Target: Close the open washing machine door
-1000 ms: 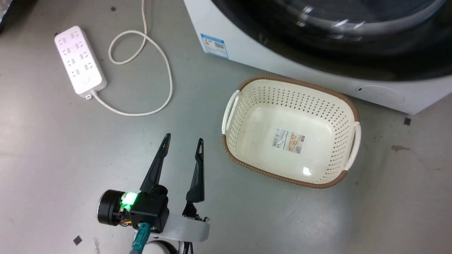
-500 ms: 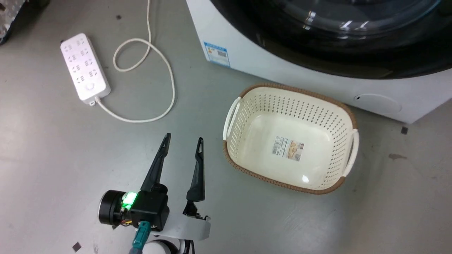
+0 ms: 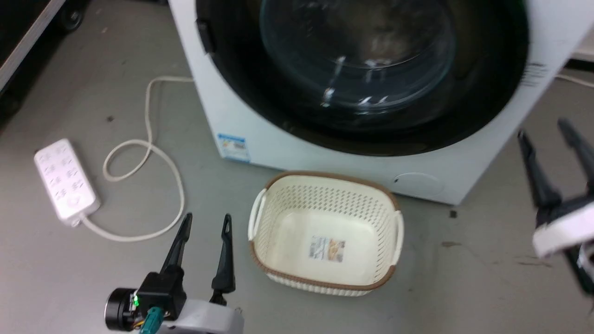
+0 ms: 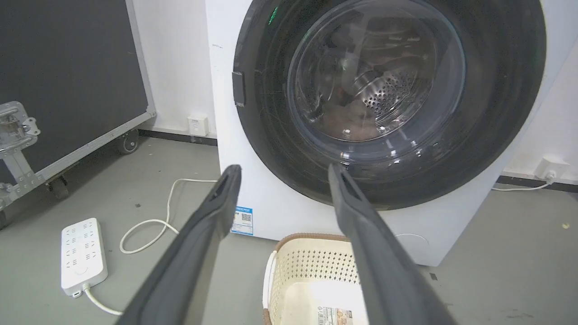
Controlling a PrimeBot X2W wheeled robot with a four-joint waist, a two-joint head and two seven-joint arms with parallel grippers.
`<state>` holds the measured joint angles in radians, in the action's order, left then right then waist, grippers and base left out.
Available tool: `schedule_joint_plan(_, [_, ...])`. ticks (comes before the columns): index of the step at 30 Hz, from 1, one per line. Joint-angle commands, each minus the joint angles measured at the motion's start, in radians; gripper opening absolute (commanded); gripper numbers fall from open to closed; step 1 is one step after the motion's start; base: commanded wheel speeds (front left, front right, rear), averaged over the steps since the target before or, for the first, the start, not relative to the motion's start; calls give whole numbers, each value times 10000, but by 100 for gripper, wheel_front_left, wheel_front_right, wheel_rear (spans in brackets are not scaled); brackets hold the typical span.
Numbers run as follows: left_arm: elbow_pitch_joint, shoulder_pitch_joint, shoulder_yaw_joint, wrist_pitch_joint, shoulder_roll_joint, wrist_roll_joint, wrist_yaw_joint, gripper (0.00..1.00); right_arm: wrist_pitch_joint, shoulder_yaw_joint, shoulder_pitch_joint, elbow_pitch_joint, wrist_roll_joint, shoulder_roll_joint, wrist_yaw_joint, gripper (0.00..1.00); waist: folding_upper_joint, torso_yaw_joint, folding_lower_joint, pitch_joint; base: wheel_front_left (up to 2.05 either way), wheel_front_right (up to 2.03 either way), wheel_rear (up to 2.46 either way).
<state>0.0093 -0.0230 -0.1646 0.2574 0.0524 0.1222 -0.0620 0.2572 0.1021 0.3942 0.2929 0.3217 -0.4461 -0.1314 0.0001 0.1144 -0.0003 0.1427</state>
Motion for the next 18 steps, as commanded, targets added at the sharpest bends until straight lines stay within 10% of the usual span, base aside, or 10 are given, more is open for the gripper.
schedule_joint_plan(1, [54, 149, 77, 43, 28, 67, 78, 100, 42, -158, -435, -213, -179, 240, 7, 100, -1, -529, 3, -517, 0, 0, 0])
schedule_joint_plan(11, [673, 771, 390, 43, 13, 201, 607, 100, 44, -1913, -4113, -2542, -2291, 3190, 7, 100, -1, -1166, 3, -1171, 0, 0, 0])
schedule_joint_plan(18, [843, 1084, 495, 43, 1, -131, 816, 100, 45, -1954, -5166, -2481, -3167, 3769, 7, 100, -1, -1186, 3, -1416, 0, 0, 0])
